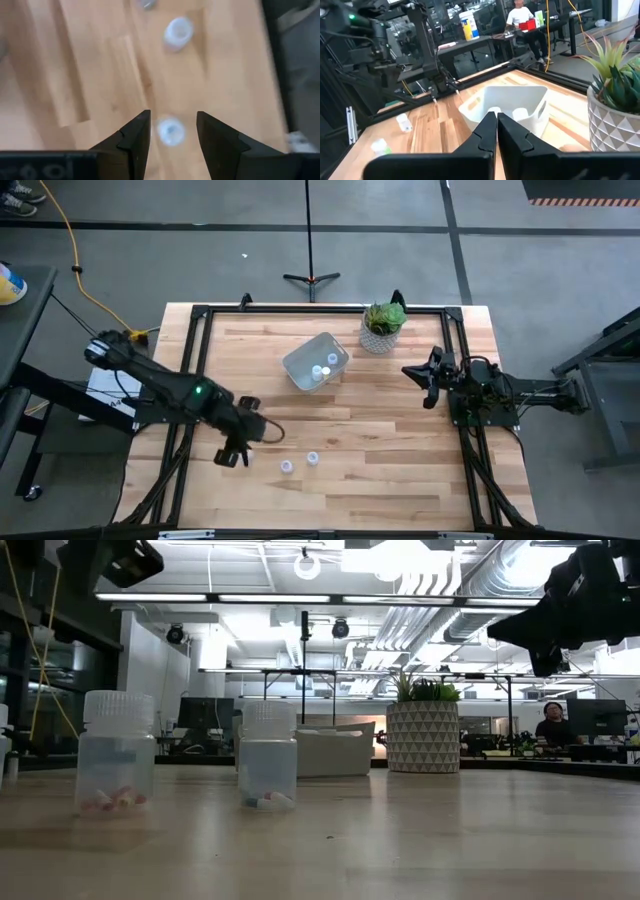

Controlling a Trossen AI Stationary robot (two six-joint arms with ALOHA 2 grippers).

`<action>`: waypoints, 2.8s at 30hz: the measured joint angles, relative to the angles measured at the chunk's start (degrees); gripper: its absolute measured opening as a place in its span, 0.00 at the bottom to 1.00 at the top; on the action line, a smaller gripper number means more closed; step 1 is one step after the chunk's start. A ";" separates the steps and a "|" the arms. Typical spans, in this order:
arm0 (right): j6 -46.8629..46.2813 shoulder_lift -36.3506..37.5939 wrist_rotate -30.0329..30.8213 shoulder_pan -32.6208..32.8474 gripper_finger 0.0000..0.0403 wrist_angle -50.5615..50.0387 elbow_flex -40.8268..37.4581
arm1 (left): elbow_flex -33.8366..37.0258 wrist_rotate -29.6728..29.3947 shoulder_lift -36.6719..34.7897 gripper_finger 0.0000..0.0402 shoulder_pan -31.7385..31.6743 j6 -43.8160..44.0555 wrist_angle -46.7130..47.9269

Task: Pick and place pill bottles into a basket
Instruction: Put the transparent medicine bottle into the white bin

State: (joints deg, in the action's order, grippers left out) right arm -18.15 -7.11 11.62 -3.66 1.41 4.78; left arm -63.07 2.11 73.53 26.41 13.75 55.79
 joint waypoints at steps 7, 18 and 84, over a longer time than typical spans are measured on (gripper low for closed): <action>0.09 0.00 0.02 0.01 0.00 -0.50 0.00 | 0.05 -3.54 3.91 0.48 4.20 2.20 3.05; 0.02 0.00 0.02 0.02 0.01 -2.12 0.00 | 6.99 0.33 5.82 0.75 4.02 6.48 -2.33; -2.62 0.00 0.48 0.00 0.00 -3.92 0.00 | -2.51 -16.11 5.80 0.44 -11.52 -11.66 -6.45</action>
State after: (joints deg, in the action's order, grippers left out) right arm -20.78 -7.11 12.10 -3.66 -2.50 4.78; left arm -65.57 -14.00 79.33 14.90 2.09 49.34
